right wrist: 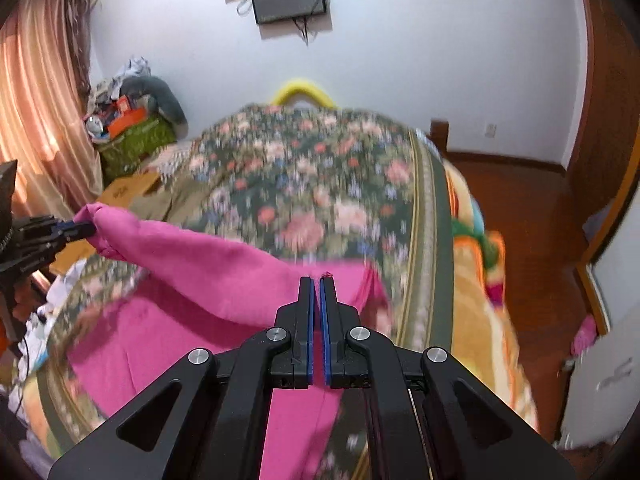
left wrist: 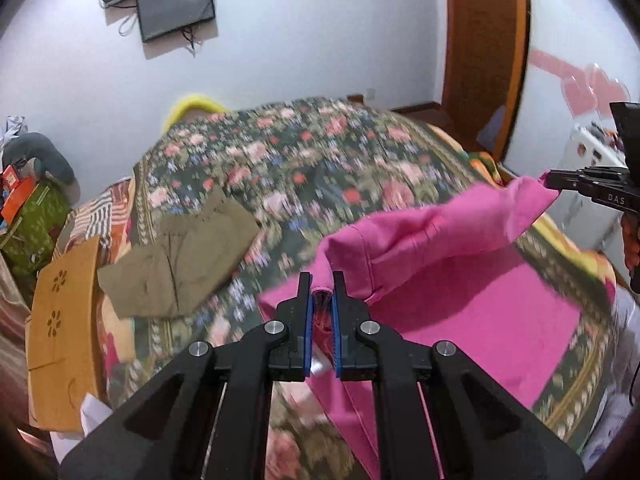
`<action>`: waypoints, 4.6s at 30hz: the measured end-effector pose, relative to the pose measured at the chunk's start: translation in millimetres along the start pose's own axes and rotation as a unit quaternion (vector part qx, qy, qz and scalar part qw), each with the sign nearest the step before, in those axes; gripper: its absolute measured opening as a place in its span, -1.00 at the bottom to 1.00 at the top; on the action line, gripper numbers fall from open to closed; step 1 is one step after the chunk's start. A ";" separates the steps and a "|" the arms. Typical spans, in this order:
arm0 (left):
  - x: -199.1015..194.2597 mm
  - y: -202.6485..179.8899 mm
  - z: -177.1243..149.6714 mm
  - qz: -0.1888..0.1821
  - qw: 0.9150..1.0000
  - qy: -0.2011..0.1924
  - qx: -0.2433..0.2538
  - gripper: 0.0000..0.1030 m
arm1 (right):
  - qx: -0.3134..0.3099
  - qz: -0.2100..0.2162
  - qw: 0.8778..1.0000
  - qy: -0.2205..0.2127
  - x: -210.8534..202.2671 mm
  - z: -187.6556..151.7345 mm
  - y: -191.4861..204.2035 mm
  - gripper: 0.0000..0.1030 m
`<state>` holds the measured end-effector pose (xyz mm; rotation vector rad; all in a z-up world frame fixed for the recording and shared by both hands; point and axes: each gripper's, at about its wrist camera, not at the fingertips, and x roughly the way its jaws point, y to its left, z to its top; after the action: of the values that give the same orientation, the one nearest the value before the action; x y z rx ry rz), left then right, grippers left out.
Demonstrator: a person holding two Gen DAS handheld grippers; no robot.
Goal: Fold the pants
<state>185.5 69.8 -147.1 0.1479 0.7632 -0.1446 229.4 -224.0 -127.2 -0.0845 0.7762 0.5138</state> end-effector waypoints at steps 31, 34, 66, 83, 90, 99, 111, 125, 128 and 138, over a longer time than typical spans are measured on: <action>-38.3 -37.4 -50.7 -0.013 0.998 0.065 0.017 0.27 | -0.065 0.031 0.995 0.066 -26.5 -89.1 72.9 -0.04; -28.6 -58.5 -51.1 -0.020 0.996 0.075 0.045 0.38 | -0.089 0.041 0.992 0.081 -11.0 -91.7 86.6 0.02; -13.3 -106.3 -63.1 -0.052 0.989 0.086 0.104 -0.77 | -0.118 0.071 0.987 0.086 6.1 -102.1 108.8 -0.91; -55.3 -46.7 -64.0 -0.077 0.993 0.087 -0.026 0.12 | -0.040 0.057 0.996 0.058 -27.2 -104.9 80.9 0.12; -17.2 -23.3 -71.6 -0.084 0.979 0.136 -0.129 0.25 | 0.031 0.042 0.997 0.054 -13.1 -101.5 57.8 0.12; -17.7 -40.7 -80.8 -0.032 0.987 0.123 -0.094 -0.54 | 0.025 0.033 0.994 0.104 13.9 -135.8 51.9 0.12; -18.6 -31.0 -102.0 -0.044 0.984 0.129 -0.116 -0.28 | 0.044 0.041 0.992 0.114 10.6 -141.4 39.0 0.12; -10.0 26.2 -37.4 -0.023 0.984 0.094 -0.152 0.14 | 0.066 0.008 0.994 0.082 9.6 -85.5 0.9 0.12; 15.8 36.5 -27.9 -0.009 0.982 0.106 -0.154 0.14 | 0.072 0.000 0.995 0.075 25.5 -66.7 -14.7 0.12; 95.8 56.0 -33.8 -0.075 0.962 0.158 -0.211 0.14 | 0.076 -0.002 0.993 0.090 104.9 -21.1 -54.2 0.12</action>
<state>241.3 123.6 -233.4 -0.3001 1.1069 -0.0994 304.0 -233.6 -220.6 0.0094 0.9885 0.4449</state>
